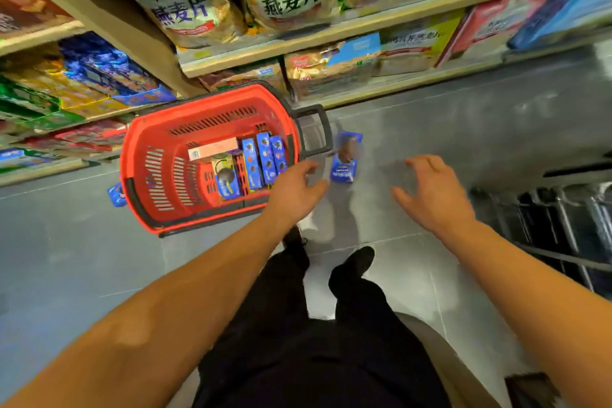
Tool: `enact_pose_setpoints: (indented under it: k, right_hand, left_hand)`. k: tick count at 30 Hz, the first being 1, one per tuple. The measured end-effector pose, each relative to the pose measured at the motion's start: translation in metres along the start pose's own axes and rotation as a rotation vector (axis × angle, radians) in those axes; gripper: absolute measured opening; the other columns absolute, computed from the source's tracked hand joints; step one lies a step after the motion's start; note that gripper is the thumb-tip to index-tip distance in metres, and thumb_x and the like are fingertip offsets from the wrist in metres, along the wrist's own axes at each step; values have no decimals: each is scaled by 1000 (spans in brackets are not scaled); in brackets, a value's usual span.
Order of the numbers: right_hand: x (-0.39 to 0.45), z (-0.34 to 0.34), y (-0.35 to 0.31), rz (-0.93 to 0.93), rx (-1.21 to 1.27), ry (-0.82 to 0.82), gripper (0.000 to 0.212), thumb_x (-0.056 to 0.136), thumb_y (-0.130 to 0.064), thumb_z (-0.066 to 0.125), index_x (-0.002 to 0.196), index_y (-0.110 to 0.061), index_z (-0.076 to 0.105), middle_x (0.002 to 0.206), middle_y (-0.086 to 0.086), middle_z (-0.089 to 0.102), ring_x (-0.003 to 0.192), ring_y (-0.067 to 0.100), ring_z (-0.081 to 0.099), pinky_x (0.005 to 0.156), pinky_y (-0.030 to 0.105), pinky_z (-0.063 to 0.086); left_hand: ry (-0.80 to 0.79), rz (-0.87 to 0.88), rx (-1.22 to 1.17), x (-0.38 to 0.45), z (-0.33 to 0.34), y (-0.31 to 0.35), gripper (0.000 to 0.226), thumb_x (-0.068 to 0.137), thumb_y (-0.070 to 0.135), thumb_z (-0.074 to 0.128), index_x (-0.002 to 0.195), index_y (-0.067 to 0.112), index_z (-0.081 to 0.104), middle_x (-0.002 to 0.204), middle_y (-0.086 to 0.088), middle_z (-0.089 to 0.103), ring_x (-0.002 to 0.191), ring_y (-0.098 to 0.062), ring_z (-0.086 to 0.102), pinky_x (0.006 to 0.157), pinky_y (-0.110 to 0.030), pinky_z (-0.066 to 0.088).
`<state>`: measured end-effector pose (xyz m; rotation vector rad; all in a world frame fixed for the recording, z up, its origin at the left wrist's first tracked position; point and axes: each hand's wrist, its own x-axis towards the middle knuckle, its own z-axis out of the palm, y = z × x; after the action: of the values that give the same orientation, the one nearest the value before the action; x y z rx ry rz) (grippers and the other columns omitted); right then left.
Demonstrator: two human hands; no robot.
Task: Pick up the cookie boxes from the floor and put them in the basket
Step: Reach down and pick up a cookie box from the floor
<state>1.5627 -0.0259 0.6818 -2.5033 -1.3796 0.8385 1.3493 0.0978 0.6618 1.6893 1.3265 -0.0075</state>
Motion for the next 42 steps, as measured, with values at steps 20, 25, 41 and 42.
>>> enact_pose_setpoints:
  k: [20,25,41,42]
  right_hand:
    - [163,3,38,-114,-210,-390,57,83,-30,68,133,-11,49,137,9,43,118,35,49,96,38,43]
    - [222,29,77,-203,-254,-441,54,82,-35,67,131,-16,51,135,4,45,116,31,50,95,36,41]
    - [408,264,202,-337,-322,-563,57,82,-34,70,132,-13,51,134,11,45,119,33,49,97,36,41]
    - [419,284,206,-343,-317,-547,59,81,-35,70,132,-13,51,134,12,45,119,33,49,97,36,41]
  left_hand:
    - [60,-330,-132,102,96,-3,41,80,28,69,120,23,62,116,-2,67,101,-21,64,90,-30,48]
    - [123,-459,-172,148,144,-5,44,78,30,71,121,24,62,113,-3,67,103,-21,62,90,-28,46]
    - [415,-717,-412,289,318,-138,47,79,35,71,124,34,58,116,9,65,90,-7,61,74,-13,41]
    - [407,-725,-406,298,329,-154,48,80,35,71,125,33,57,119,8,64,93,-8,62,77,-17,43]
